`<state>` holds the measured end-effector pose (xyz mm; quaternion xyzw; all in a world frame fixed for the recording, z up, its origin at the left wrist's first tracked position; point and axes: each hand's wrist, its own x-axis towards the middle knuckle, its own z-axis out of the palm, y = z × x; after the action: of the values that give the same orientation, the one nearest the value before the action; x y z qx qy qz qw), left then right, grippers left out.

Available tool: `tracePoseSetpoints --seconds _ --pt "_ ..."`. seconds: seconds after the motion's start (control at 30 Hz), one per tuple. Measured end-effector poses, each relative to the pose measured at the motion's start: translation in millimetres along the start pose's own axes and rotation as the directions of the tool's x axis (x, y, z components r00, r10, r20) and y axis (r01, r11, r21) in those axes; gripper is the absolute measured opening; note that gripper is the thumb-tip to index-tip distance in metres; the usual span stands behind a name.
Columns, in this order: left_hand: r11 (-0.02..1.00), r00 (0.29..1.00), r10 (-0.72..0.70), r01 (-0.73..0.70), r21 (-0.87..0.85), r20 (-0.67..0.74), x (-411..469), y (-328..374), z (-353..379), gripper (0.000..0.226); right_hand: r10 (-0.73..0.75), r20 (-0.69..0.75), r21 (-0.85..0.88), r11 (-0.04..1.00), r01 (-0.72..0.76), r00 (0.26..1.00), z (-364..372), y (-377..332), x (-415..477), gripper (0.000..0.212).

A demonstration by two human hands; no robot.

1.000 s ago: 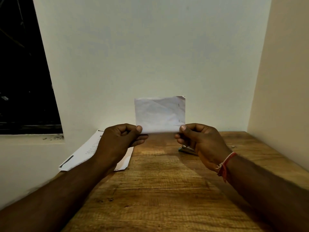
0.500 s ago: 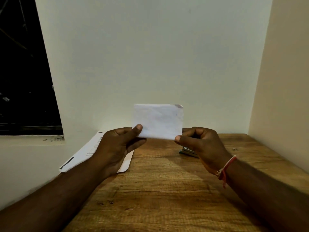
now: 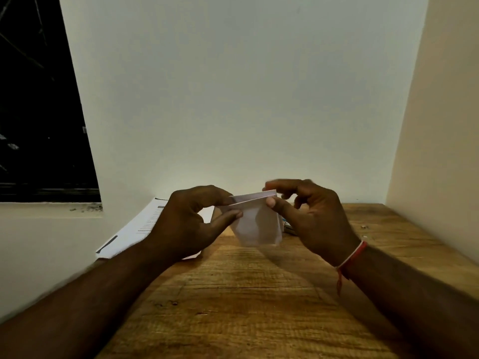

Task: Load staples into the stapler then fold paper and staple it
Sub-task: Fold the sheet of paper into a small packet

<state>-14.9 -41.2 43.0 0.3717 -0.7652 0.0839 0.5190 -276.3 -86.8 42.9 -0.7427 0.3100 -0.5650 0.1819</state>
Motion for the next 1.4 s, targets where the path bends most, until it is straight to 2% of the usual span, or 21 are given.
tracePoseSetpoints --seconds 0.07,0.13,0.23,0.3,0.37,0.53,0.8,0.93,1.07,1.2,1.4 --pt "0.999 0.999 -0.047 0.047 -0.019 -0.027 -2 1 3 0.018 0.042 -0.003 0.133 0.990 -0.041 0.999 1 0 -1 0.019" --pt "0.969 0.976 -0.211 0.202 -0.146 -0.055 -2 3 7 0.030 0.082 0.010 0.234 0.969 -0.082 0.997 3 -1 -1 0.012" --pt "0.729 0.861 -0.507 0.456 -0.511 0.044 0 17 16 0.058 0.118 0.043 0.299 0.946 -0.126 0.992 8 -6 -5 0.008" --pt "0.653 0.813 -0.574 0.529 -0.542 0.102 -1 19 21 0.052 0.143 0.057 0.343 0.927 -0.154 0.988 12 -9 -8 0.008" --pt "0.621 0.791 -0.594 0.567 -0.541 0.148 -3 16 24 0.043 0.163 0.092 0.381 0.906 -0.186 0.982 13 -11 -10 0.012" --pt "0.531 0.745 -0.631 0.618 -0.579 0.216 -5 11 23 0.050 0.203 0.248 0.546 0.778 -0.310 0.947 7 -15 -9 0.041" --pt "0.440 0.705 -0.635 0.666 -0.602 0.316 -1 33 17 0.040 0.232 0.334 0.608 0.687 -0.397 0.913 8 -18 -13 0.036" --pt "0.422 0.691 -0.630 0.688 -0.591 0.355 1 37 13 0.030 0.235 0.340 0.609 0.683 -0.404 0.911 7 -20 -13 0.035" --pt "0.289 0.649 -0.611 0.716 -0.635 0.454 1 39 9 0.023 0.237 0.347 0.608 0.680 -0.410 0.907 6 -23 -13 0.033" --pt "0.202 0.615 -0.578 0.745 -0.636 0.536 1 37 5 0.038 0.228 0.372 0.593 0.687 -0.419 0.900 5 -25 -14 0.034" --pt "0.200 0.605 -0.571 0.758 -0.621 0.554 -1 29 6 0.048 0.168 0.406 0.609 0.683 -0.403 0.898 4 -26 -14 0.044"
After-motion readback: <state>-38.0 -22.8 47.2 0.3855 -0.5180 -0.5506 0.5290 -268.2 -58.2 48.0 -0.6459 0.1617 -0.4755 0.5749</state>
